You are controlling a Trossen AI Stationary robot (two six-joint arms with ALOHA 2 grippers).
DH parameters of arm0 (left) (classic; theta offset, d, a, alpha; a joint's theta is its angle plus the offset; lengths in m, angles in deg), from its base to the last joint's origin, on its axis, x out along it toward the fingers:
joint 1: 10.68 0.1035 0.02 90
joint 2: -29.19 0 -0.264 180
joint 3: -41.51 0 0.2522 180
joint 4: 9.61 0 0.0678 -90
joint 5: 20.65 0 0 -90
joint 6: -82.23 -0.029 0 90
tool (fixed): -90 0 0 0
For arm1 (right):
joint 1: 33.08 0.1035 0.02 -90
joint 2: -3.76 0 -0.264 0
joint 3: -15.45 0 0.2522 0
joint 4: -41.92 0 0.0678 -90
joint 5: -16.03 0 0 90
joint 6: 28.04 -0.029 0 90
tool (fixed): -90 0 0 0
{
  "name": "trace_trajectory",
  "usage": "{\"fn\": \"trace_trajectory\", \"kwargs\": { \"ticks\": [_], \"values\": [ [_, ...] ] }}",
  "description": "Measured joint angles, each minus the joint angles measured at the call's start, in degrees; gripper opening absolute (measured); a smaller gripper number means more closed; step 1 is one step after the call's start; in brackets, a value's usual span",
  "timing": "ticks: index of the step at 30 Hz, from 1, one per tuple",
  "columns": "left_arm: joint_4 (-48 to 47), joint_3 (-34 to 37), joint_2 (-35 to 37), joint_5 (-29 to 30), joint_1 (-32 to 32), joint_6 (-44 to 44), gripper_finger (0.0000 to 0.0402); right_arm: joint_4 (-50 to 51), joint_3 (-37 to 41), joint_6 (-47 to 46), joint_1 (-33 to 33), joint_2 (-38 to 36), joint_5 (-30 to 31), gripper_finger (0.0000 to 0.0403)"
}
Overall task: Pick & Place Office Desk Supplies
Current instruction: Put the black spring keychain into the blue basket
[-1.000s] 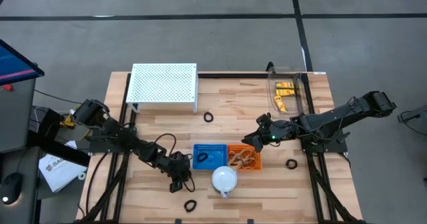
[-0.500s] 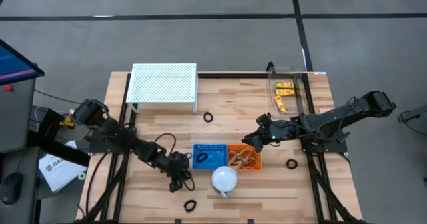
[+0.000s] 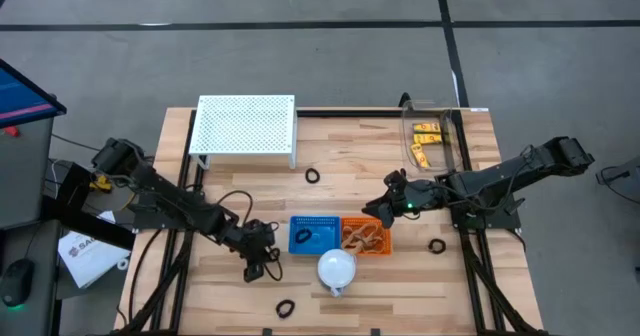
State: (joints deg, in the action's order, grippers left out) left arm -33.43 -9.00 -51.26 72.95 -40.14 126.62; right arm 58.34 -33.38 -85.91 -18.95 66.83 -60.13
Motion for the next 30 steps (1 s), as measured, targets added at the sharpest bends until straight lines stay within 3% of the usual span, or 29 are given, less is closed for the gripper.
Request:
{"fn": "trace_trajectory", "kwargs": {
  "ticks": [6, 15, 23, 30],
  "values": [
    [-0.59, 0.00, 4.62, 2.40, 2.80, -5.59, 0.0001, -0.16, 0.02, -0.02, 0.00, 0.00, 1.22, 0.0168],
    [2.03, 0.00, 8.68, 2.40, 11.77, -18.83, 0.0001, -1.88, 0.02, -0.09, 0.00, 0.00, 1.25, 0.0168],
    [7.27, -0.02, 7.40, -5.85, 19.54, -31.34, 0.0001, -2.00, 0.02, -0.16, 0.00, 0.00, 2.75, 0.0168],
    [9.03, -0.02, 3.06, -11.53, 20.71, -34.72, 0.0001, -2.34, 0.01, -0.17, -0.02, 0.00, 3.07, 0.0168]
  ]
}}
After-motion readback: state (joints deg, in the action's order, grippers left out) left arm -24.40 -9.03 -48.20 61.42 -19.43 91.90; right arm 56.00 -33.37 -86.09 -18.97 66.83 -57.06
